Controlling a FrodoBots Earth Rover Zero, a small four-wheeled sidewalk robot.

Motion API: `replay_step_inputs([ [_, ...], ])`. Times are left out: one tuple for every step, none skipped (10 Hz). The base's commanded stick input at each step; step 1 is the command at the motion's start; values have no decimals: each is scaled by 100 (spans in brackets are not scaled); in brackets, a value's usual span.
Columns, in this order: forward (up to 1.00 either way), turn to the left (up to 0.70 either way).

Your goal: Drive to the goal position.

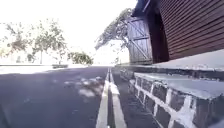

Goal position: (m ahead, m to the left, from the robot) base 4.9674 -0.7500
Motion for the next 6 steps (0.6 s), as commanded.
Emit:
replay_step_inputs([
  [70, 20],
  [70, 27],
  [70, 27],
  [70, 27],
  [70, 17],
  [70, 6],
])
